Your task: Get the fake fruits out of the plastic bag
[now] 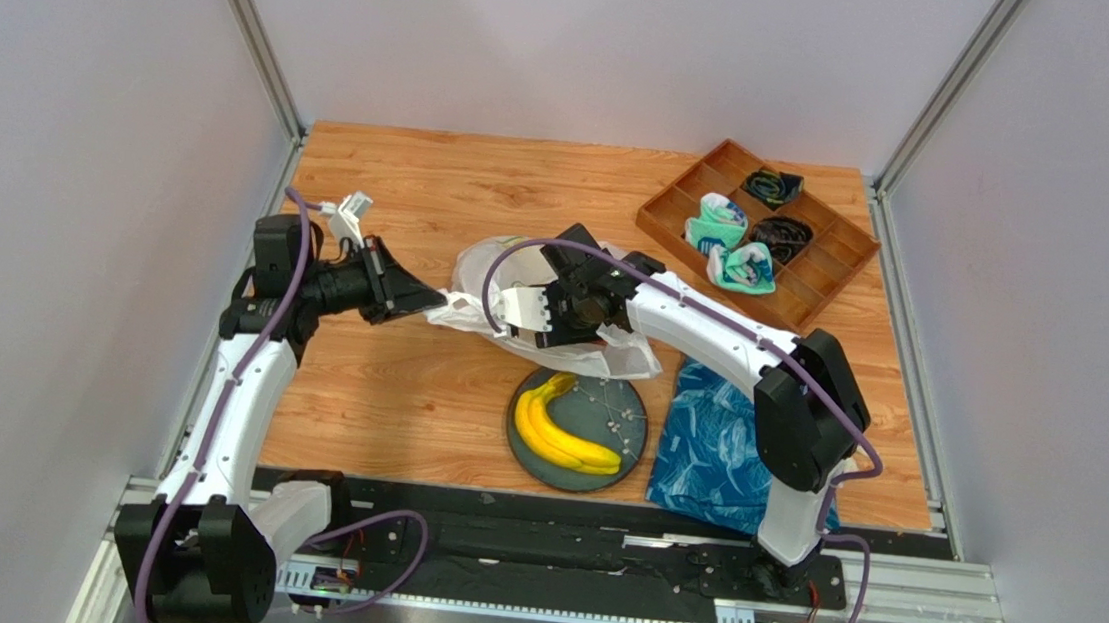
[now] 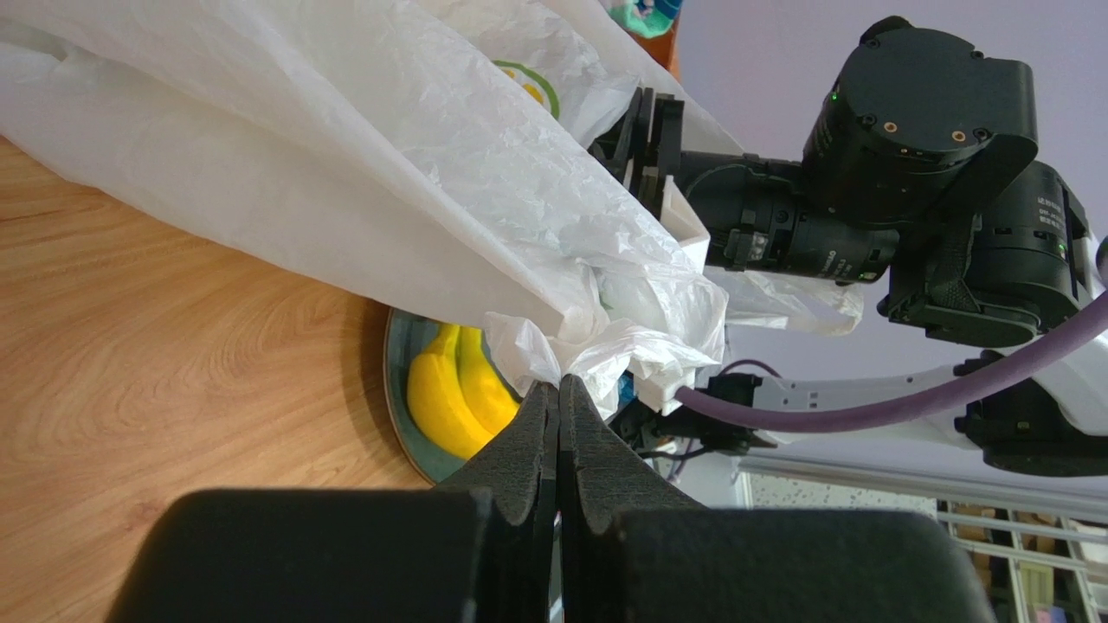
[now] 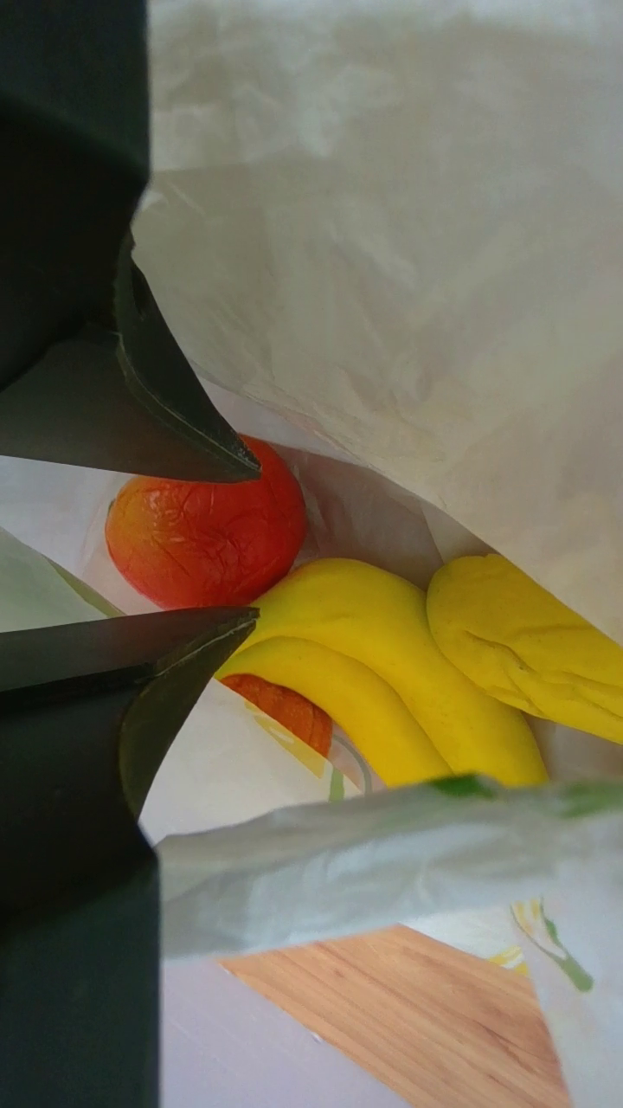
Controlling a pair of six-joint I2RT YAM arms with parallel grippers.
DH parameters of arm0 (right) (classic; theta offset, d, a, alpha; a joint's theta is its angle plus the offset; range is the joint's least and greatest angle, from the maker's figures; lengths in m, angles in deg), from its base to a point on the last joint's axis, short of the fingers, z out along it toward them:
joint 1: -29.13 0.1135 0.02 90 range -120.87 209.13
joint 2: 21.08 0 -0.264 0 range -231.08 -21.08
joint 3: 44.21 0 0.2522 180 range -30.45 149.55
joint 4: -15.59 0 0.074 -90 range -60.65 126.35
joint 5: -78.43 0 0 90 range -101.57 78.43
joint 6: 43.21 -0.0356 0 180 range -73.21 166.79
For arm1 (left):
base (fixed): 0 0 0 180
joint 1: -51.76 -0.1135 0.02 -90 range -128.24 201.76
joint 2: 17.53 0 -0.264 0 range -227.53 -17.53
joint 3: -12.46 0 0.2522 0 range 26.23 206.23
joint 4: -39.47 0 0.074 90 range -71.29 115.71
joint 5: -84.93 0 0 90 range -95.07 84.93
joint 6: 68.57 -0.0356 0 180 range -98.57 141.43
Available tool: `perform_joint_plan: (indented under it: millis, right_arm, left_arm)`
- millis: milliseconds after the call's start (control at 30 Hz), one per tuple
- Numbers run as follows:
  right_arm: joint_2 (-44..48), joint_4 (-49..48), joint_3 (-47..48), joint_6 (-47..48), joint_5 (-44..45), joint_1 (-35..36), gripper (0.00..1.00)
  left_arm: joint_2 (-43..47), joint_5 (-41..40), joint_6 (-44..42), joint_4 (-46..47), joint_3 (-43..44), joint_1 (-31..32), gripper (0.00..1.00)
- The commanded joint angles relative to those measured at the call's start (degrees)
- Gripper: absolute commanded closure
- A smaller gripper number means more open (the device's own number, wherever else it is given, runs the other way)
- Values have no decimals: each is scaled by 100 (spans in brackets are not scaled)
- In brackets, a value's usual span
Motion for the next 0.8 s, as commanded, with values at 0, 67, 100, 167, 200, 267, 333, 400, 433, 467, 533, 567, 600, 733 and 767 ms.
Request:
perform_joint_plan:
  millis: [0, 67, 100, 167, 200, 267, 333, 400, 433, 467, 533, 567, 600, 733, 767]
  right_arm:
    - [-262, 28, 456, 818, 17, -78, 54]
    - [-403, 142, 702, 985, 8, -113, 52]
    - [-500, 229, 807, 1038, 17, -156, 51]
    - [-781, 519, 1159, 1231, 43, -209, 50]
    - [-878, 642, 1247, 1301, 130, -262, 50]
    - [-1168, 853, 1467, 1529, 227, -324, 49]
    - [-1361, 880, 1573, 1627, 298, -438, 49]
    - [-1651, 880, 1748, 1741, 553, -534, 48]
    - [-1730, 846, 1801, 1768, 631, -570, 47]
    - [-1888, 784, 1871, 1811, 676, -613, 47]
    - [-2012, 522, 1889, 1908, 808, -649, 47]
    - [-2117, 390, 1855, 1926, 843, -666, 47]
    - [-2153, 58, 1811, 1943, 913, -693, 48]
    - [-2258, -613, 1644, 1944, 1063, -737, 70]
    - [-2258, -675, 1635, 1909, 1089, -746, 80]
  left_arm:
    - [-124, 80, 22, 305, 331, -19, 100]
    - [-203, 167, -30, 244, 445, -19, 100]
    - [-342, 194, -100, 139, 516, -10, 100]
    - [-475, 264, -302, -125, 709, -19, 100]
    - [-554, 265, -364, -195, 762, -10, 100]
    - [-607, 282, -417, -231, 797, -19, 100]
    - [-634, 239, -443, -196, 815, -10, 100]
    - [-608, 168, -417, -161, 815, -10, 100]
    - [-607, 168, -408, -109, 806, -19, 100]
    - [-599, 168, -391, -91, 806, -10, 100]
    - [-572, 186, -426, -117, 806, -19, 100]
    - [-555, 186, -435, -134, 806, -10, 100]
    - [-555, 177, -443, -135, 789, -19, 100]
    - [-572, 159, -435, -126, 745, -10, 100]
    - [-590, 159, -443, -126, 754, -19, 100]
